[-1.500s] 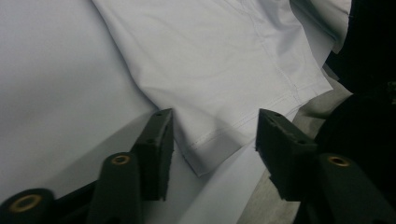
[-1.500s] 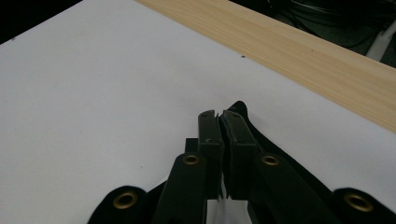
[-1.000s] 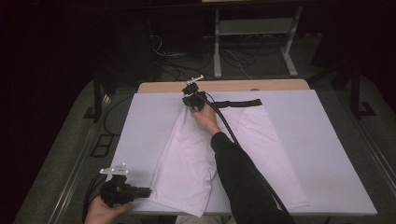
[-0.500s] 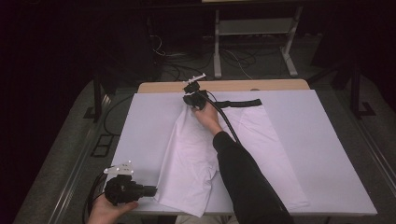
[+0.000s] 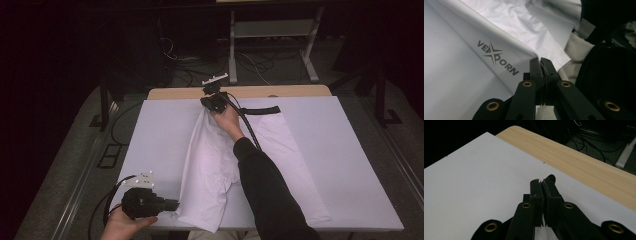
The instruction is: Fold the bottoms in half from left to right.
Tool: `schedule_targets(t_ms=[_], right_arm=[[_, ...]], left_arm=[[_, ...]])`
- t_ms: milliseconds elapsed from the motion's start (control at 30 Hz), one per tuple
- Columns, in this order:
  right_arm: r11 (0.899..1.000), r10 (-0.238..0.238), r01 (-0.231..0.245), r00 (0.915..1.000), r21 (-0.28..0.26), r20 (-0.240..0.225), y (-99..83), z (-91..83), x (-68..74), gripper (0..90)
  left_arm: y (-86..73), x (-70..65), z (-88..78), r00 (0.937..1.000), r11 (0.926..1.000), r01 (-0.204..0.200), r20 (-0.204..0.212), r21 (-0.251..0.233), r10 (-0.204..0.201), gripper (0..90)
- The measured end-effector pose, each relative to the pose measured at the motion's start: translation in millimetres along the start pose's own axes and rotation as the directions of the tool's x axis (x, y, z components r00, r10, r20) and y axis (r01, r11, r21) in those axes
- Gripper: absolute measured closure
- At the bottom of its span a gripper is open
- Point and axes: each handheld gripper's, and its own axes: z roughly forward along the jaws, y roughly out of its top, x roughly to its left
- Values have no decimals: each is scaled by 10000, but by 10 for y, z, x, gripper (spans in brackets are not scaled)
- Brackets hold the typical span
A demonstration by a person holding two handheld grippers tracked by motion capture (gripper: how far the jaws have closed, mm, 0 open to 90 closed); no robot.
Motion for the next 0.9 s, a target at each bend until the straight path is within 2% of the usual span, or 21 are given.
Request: schedule_targets(t_ms=[167, 367, 900], right_arm=[[9998, 206, -206, 9998, 0, 27, 13, -55, -90, 857], [9992, 387, -387, 9993, -130, -18, 30, -136, -180, 857], [9974, 684, -683, 9977, -223, 32, -25, -316, -417, 857]], left_arm=[[124, -75, 103, 9980, 9980, -611, 177, 174, 608, 878], [280, -136, 228, 9941, 9949, -995, 444, 174, 987, 878], [524, -226, 549, 9840, 9880, -1491, 1045, 397, 1443, 879]])
